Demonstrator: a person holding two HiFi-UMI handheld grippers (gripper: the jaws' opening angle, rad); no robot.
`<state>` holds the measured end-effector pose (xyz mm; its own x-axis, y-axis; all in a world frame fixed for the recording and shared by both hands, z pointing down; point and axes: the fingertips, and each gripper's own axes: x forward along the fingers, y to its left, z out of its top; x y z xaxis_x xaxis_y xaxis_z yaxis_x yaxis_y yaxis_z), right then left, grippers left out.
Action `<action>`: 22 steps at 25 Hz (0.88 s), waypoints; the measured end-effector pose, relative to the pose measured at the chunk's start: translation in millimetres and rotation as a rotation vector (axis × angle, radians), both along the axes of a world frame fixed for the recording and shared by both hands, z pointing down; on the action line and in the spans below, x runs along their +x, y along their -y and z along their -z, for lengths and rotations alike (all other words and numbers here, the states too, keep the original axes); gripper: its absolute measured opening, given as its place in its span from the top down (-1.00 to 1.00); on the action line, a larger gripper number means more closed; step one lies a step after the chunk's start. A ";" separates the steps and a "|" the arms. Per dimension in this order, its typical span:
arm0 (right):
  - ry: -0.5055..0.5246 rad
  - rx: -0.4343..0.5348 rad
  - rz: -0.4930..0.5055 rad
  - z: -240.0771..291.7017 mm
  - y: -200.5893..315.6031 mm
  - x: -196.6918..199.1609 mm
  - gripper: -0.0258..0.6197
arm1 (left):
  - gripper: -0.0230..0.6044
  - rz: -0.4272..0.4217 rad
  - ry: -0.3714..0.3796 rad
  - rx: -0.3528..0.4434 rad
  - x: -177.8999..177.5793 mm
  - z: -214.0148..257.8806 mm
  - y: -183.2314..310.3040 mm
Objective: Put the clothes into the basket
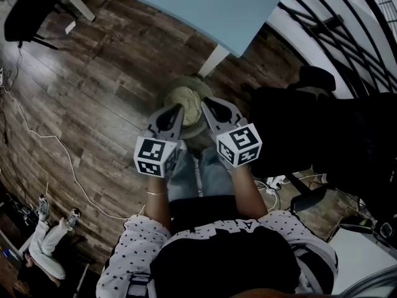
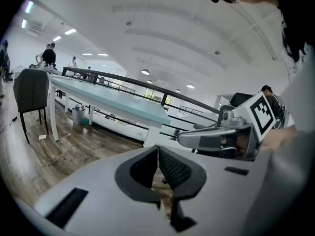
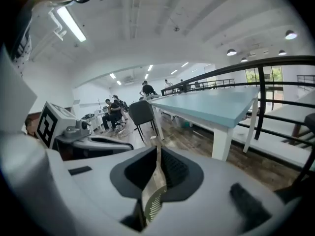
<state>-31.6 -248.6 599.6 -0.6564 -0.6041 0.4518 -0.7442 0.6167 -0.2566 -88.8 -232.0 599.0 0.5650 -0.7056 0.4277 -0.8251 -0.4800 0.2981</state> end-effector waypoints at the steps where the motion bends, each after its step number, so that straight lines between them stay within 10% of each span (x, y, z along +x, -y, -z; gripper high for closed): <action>1: 0.041 0.001 -0.022 10.5 1.4 1.5 0.79 | 0.86 -0.005 0.009 0.017 -0.9 8.0 0.4; 6: 0.206 0.024 -0.122 59.1 8.6 9.2 0.82 | 0.87 -0.006 -0.045 0.088 -7.8 49.6 5.1; 22: 0.150 0.225 -0.108 174.2 1.5 1.2 0.82 | 0.87 -0.157 -0.058 0.287 14.0 171.0 12.9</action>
